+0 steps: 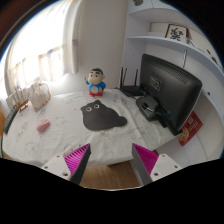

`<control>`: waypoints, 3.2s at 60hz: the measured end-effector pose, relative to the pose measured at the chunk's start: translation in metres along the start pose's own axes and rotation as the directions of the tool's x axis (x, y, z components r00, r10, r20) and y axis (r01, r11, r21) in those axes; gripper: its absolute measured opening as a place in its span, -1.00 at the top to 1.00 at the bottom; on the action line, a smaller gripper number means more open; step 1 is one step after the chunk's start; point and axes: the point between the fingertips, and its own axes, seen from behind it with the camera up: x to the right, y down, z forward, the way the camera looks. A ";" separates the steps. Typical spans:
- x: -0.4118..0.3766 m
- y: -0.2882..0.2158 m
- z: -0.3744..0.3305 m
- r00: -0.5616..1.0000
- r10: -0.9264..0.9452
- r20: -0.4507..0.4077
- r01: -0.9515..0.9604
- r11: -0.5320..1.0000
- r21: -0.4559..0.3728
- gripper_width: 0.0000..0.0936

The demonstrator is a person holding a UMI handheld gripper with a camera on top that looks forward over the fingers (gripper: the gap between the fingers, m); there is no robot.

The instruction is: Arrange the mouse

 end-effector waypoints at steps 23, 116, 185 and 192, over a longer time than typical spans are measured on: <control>-0.108 0.018 0.003 0.993 -0.058 0.104 0.059 0.998 -0.010 -0.83; -0.448 -0.005 0.208 0.963 -0.094 0.251 0.060 0.988 0.139 -0.84; -0.219 -0.231 0.225 0.976 -0.076 0.205 0.021 0.966 0.257 0.18; -0.146 -0.199 0.280 0.973 -0.105 0.207 0.059 0.974 0.217 0.18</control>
